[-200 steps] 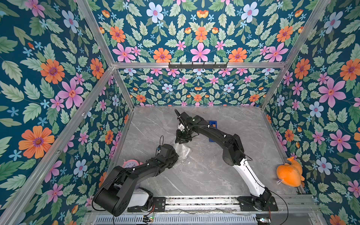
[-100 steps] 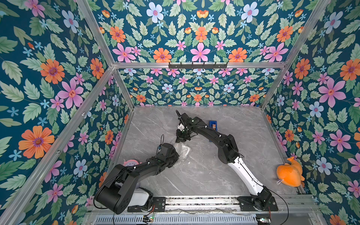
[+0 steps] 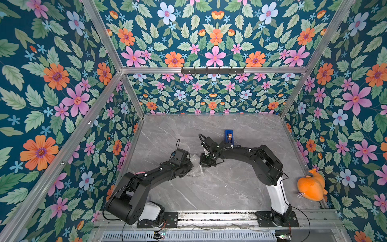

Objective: Wrap dinner plates in bubble wrap
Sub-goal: Wrap the plate in the bubble wrap.

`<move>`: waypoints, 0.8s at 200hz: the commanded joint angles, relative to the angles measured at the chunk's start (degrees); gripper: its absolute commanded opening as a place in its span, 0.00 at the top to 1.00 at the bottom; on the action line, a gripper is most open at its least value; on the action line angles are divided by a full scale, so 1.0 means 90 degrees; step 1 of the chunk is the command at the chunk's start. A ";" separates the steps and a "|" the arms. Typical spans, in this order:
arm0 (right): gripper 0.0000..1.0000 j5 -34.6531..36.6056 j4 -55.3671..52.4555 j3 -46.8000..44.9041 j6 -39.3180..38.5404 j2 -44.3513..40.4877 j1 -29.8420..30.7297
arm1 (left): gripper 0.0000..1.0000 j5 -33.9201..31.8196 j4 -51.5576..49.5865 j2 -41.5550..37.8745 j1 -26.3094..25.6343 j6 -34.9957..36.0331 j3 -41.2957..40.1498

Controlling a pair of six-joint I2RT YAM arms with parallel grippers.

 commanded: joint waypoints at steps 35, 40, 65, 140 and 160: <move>0.85 0.1145 -0.1029 -0.0317 0.0371 -0.1224 0.0068 | 0.87 0.0137 -0.0540 0.0073 0.0002 0.0947 0.0043; 0.83 0.1189 -0.1044 -0.0312 0.0304 -0.1324 0.0082 | 0.87 0.0233 -0.0484 0.0139 0.0006 0.0967 0.0043; 0.77 0.0640 -0.0672 -0.0084 -0.0236 -0.1299 0.0194 | 0.87 0.0530 -0.0253 0.0382 -0.0003 0.0980 0.0043; 0.86 0.0093 -0.0881 0.1361 -0.0691 0.0432 -0.0184 | 0.89 0.0512 -0.0391 0.0418 -0.0003 0.1301 0.0219; 0.87 0.0260 -0.1176 0.1388 -0.0760 0.0442 -0.0334 | 0.90 0.0514 -0.0393 0.0454 -0.0003 0.1362 0.0218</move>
